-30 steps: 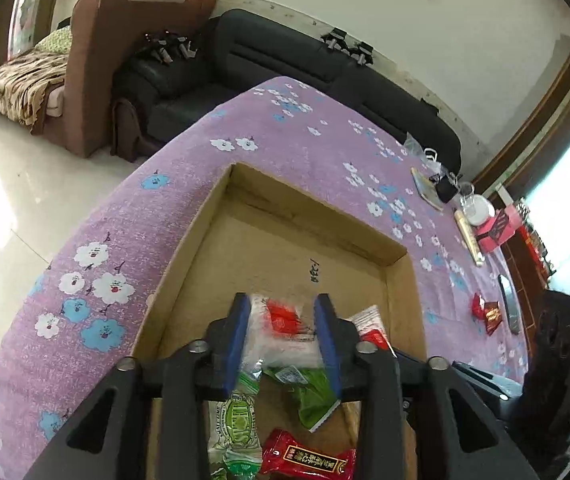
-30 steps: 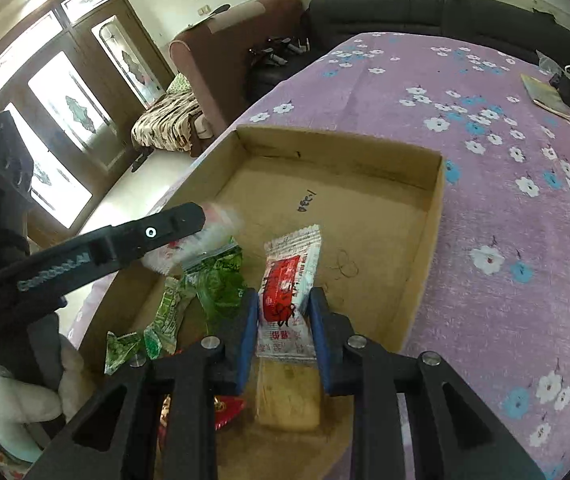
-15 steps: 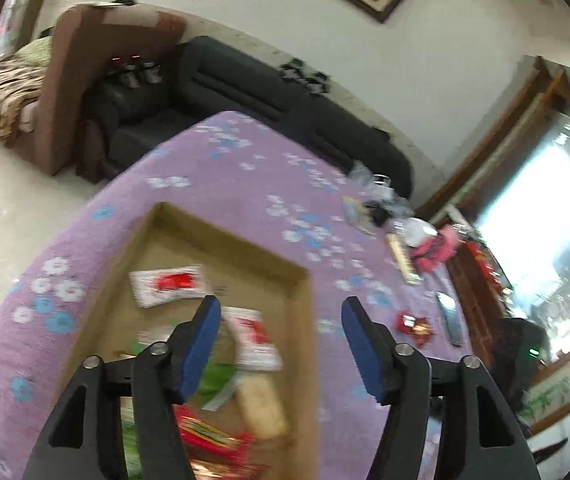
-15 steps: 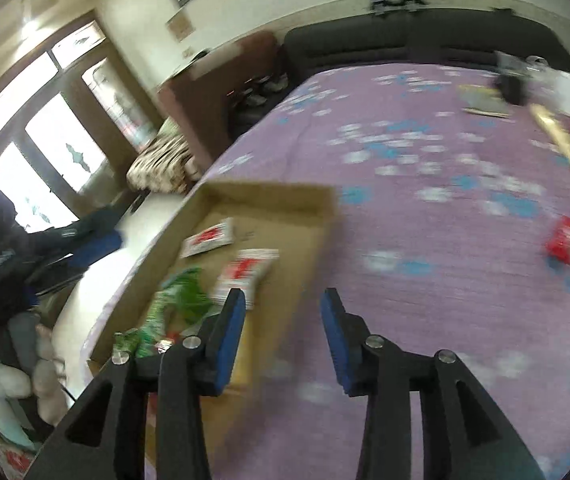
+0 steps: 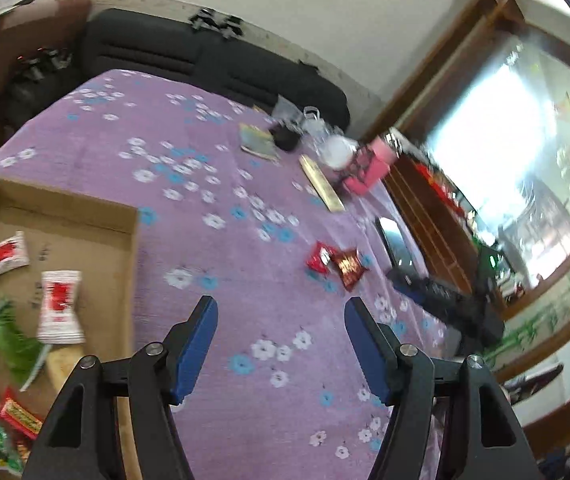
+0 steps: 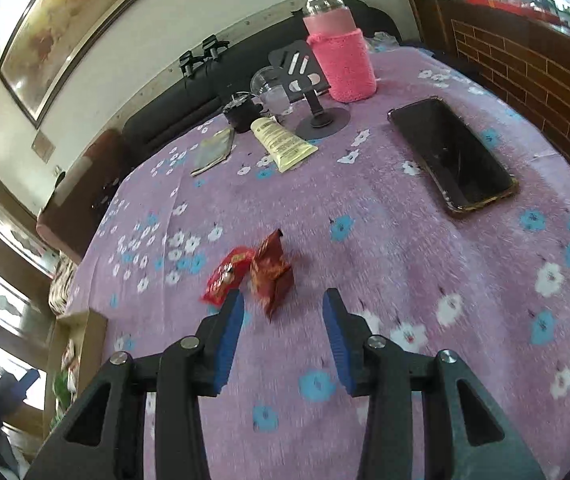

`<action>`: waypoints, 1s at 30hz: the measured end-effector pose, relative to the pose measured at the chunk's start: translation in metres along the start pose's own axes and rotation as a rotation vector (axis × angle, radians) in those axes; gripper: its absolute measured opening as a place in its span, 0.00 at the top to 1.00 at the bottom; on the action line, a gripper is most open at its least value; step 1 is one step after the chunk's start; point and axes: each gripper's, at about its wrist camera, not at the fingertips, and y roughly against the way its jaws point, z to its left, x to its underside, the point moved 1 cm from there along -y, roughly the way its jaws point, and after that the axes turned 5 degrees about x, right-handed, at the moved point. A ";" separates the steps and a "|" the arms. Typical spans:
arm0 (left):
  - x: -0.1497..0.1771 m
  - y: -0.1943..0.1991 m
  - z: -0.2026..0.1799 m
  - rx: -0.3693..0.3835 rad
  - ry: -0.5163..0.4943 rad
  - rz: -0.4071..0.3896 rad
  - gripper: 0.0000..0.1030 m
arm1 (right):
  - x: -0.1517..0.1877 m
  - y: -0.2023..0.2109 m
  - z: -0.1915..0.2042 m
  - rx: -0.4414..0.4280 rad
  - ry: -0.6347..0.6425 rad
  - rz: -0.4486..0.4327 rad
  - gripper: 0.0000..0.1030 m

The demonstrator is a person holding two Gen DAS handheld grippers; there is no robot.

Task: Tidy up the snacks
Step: 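Grasp red candy packet with left tool while right tool grasps dark red wrapper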

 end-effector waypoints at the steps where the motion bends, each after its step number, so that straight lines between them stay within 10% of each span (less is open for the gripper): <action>1: 0.001 -0.005 -0.004 -0.003 -0.012 0.011 0.33 | -0.002 -0.006 0.002 -0.001 -0.002 0.003 0.60; 10: -0.004 -0.046 -0.022 -0.059 -0.109 0.082 0.33 | -0.008 -0.056 0.026 0.065 0.154 -0.005 0.46; 13: -0.008 -0.066 -0.026 -0.067 -0.134 0.102 0.33 | -0.003 -0.067 0.024 0.023 0.148 0.039 0.70; 30: -0.019 -0.212 -0.072 -0.134 -0.397 0.235 0.45 | 0.002 -0.024 -0.034 -0.118 -0.056 -0.021 0.73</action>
